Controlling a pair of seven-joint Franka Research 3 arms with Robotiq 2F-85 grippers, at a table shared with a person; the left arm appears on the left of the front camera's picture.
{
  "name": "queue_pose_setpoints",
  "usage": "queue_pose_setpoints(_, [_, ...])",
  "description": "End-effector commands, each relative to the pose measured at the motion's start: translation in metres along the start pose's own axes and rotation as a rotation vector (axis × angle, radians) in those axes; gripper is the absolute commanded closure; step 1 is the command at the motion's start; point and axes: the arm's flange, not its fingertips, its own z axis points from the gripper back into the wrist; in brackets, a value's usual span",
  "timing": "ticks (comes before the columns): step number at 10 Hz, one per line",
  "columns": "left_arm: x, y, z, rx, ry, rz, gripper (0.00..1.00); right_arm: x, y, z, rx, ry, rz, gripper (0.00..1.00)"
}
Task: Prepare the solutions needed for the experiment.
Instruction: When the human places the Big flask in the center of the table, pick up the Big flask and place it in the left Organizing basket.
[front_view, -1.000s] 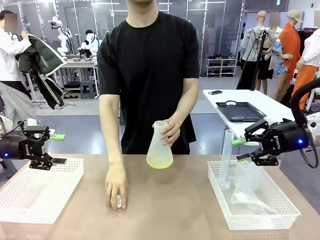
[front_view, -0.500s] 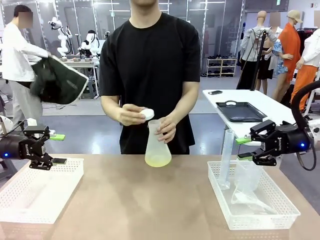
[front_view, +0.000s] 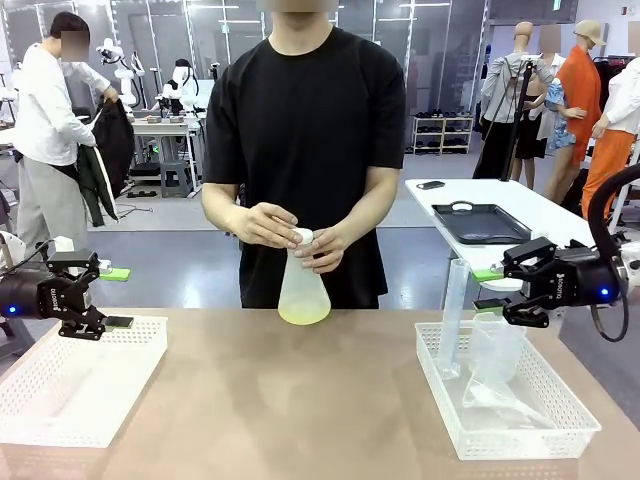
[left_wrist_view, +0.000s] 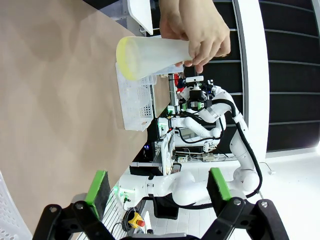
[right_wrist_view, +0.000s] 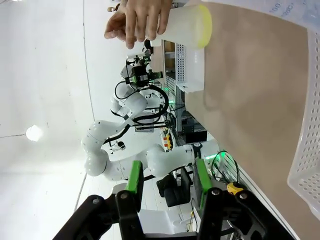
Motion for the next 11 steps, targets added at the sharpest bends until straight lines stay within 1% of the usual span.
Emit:
queue_pose_setpoints(1, [0.0016,-0.0021,-0.0011,-0.031,-0.012,-0.018,0.0,-0.0012,-0.001,-0.0047,0.012,-0.029,0.022,0.48])
queue_pose_setpoints(3, [0.0016,-0.0021,-0.0011,-0.031,-0.012,-0.018,0.0,-0.001,0.0001,-0.0068,0.008,-0.045,0.0,0.48])
queue_pose_setpoints(4, [0.0016,-0.0021,-0.0011,-0.031,-0.012,-0.018,0.0,0.0011,0.0005,-0.0011,0.005,-0.008,0.001,0.48])
queue_pose_setpoints(11, [0.0016,-0.0021,-0.0011,-0.031,-0.012,-0.018,0.0,0.0011,0.0005,-0.0011,0.005,-0.008,0.001,0.48])
